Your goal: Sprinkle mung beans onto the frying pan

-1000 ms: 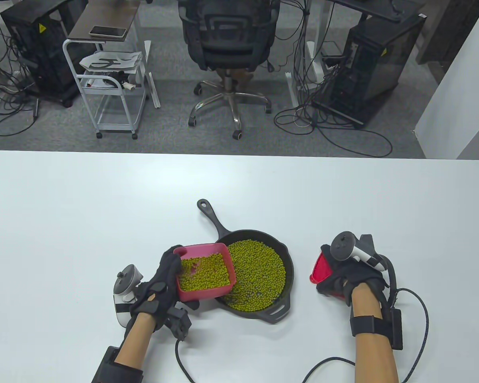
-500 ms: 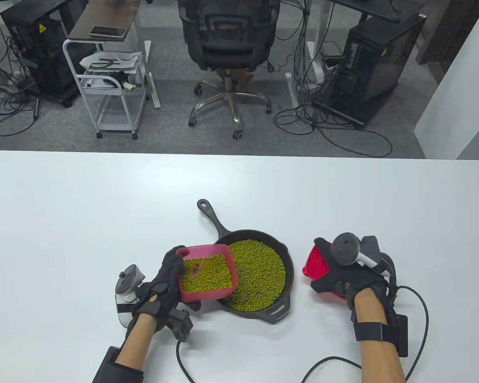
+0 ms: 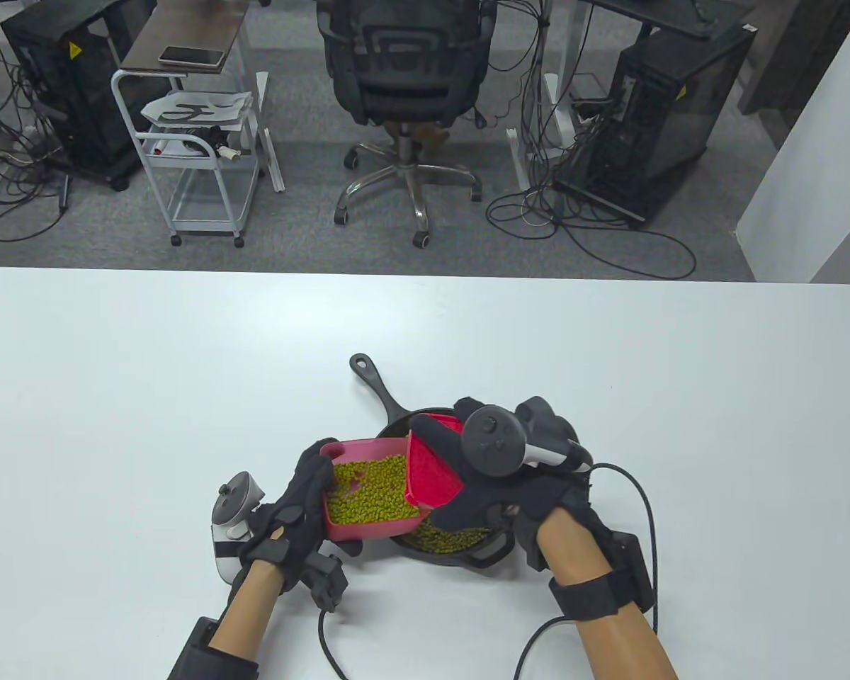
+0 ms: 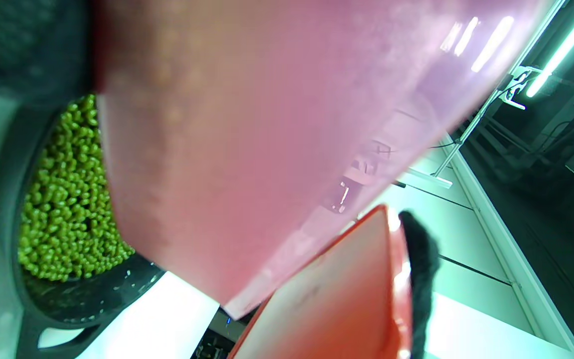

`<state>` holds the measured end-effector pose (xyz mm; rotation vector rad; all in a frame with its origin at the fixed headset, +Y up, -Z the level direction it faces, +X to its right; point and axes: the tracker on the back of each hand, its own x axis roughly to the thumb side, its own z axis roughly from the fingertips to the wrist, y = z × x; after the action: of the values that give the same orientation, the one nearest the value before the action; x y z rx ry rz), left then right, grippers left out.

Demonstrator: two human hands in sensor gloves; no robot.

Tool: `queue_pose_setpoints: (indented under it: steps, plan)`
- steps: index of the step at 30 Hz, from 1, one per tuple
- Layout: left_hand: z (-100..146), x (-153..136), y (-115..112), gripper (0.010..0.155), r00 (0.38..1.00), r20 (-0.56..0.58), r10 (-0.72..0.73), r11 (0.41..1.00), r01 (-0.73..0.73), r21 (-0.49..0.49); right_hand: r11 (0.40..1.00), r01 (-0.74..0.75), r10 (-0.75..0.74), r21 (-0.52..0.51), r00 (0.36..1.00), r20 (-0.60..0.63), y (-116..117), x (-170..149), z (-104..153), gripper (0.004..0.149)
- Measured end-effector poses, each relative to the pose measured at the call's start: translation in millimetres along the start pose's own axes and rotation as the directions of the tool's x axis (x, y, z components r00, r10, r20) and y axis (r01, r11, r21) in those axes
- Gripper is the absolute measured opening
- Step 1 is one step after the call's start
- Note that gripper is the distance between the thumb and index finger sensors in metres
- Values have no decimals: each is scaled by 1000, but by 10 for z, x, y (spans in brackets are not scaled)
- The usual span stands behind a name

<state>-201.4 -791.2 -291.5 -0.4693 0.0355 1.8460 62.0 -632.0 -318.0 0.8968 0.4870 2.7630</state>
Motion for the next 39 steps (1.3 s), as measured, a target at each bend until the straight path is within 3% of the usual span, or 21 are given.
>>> queue_pose_setpoints:
  steps: [9,26,34,39]
  plan:
    - [0,-15,-65,73,1000,19,-17,999,17,-37,994,-65,61,91,997,45,196,370,-294,108]
    - [-25,-73,-136,83,999,10,-36,995,36,-92,997,-31,23,70,995,101,258,462,-337,108]
    - [-73,-98,-121,82,999,22,-48,994,50,-94,998,65,-62,-19,990,131,317,303,-259,103]
    - [-106,-117,-176,80,999,38,-14,991,19,-136,926,316,-309,-204,949,68,378,-24,-90,90]
